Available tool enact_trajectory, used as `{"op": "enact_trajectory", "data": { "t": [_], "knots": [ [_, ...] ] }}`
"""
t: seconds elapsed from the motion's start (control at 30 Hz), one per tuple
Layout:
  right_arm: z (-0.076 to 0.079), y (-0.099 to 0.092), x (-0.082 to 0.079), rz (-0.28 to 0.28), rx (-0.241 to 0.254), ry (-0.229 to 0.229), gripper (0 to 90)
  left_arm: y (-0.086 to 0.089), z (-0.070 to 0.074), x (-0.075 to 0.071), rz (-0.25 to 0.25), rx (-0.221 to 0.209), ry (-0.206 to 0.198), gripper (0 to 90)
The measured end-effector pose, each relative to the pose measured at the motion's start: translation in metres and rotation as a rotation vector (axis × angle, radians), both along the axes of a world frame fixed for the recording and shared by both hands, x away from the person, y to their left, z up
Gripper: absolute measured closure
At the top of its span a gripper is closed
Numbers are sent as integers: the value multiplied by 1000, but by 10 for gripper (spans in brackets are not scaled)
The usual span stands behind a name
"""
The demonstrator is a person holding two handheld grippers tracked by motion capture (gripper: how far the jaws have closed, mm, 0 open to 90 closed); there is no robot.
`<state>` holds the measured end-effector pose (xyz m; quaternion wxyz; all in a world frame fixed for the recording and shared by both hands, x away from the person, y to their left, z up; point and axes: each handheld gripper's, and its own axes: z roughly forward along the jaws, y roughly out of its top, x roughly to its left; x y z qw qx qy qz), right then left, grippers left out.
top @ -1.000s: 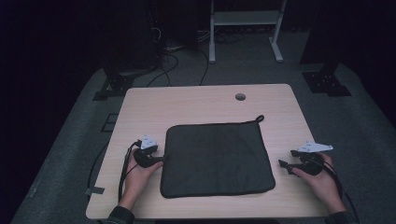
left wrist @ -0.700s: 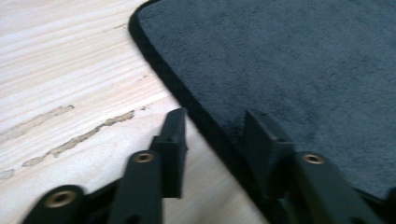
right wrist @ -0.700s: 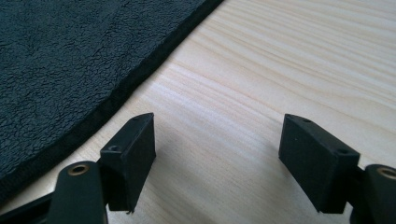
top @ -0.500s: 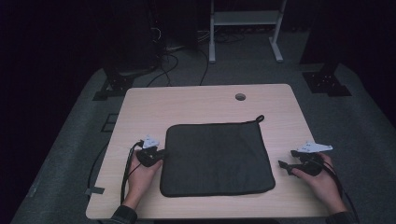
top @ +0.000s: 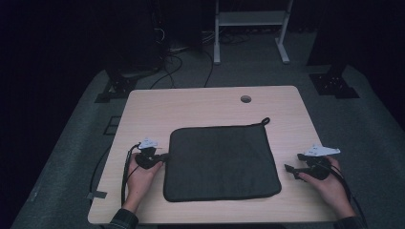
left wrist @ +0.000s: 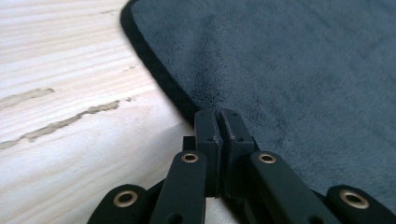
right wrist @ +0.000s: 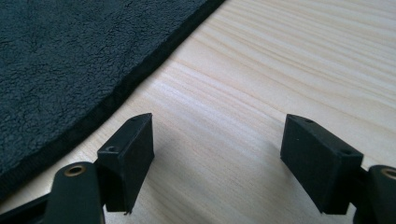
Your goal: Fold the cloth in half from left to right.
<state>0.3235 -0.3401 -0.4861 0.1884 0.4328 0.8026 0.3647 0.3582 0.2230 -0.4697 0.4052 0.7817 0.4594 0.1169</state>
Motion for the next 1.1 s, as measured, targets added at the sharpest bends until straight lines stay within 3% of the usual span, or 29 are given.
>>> {"op": "enact_trajectory", "data": {
  "t": [0.4, 0.5, 0.57, 0.77, 0.93, 0.97, 1.1],
  "knots": [
    [0, 0, 0, 2, 0, 1, 244, 29, 12, -1, 63, 6, -20, 868],
    [0, 0, 0, 2, -1, 1, 244, 36, 18, -4, 68, -52, -17, 868],
    [0, 0, 0, 2, -1, 1, 243, 37, 20, -4, 59, -57, -25, 868],
    [0, 0, 0, 4, -1, 1, 241, 28, 30, -4, 21, -124, -45, 868],
    [0, 0, 0, 4, -2, 1, 240, 19, 36, -3, -7, -154, -59, 868],
    [0, 0, 0, 4, -1, 2, 240, 14, 38, -2, -21, -179, -58, 868],
    [0, 0, 0, 6, -1, 1, 239, 2, 42, 1, -45, -196, -64, 868]
  ]
}}
